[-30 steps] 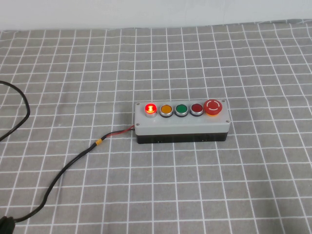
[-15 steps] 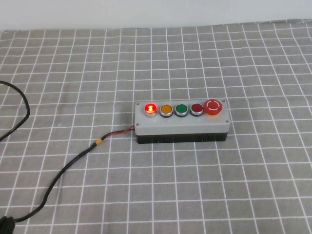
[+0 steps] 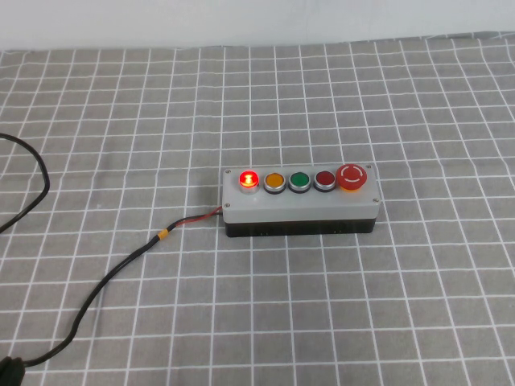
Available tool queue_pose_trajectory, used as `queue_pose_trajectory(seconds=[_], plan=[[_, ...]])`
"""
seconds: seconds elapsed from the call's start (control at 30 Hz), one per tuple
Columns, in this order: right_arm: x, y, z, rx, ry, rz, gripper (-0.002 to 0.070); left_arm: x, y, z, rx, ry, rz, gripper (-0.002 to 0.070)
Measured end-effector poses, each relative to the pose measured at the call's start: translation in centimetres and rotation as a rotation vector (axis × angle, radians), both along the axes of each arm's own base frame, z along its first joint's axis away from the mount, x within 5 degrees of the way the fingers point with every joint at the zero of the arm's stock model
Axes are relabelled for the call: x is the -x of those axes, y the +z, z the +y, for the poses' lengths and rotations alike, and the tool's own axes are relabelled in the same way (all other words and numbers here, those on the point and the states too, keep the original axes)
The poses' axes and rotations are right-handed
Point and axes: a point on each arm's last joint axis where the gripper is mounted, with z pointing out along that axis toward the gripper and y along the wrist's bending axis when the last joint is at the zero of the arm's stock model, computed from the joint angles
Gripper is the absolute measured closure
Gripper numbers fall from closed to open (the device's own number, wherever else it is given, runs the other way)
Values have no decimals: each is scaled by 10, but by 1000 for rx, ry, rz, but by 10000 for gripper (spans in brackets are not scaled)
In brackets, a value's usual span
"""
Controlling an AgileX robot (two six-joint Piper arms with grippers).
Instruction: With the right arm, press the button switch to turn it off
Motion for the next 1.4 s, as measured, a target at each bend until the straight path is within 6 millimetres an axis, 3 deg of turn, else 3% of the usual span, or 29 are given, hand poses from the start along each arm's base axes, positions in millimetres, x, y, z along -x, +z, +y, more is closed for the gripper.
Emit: queue_pose_trajectory(seconds=[0.1,0.23,0.47,0.73,0.97,1.13,1.4], plan=[[-36,-2,3,16,1,239,693,0,0,0,0,0,0,678],[-85,-22,9,27,7,481,693,0,0,0,0,0,0,678],[-149,-53,31,-250,175,718,693,0,0,0,0,0,0,678],[-213,-90,59,-203,424,795,693,0,0,0,0,0,0,678],[-254,-103,91,-40,580,779,692,0,0,0,0,0,0,678],[-275,-97,136,108,700,752,692,0,0,0,0,0,0,678],[-290,-96,210,380,800,799,692,0,0,0,0,0,0,678]])
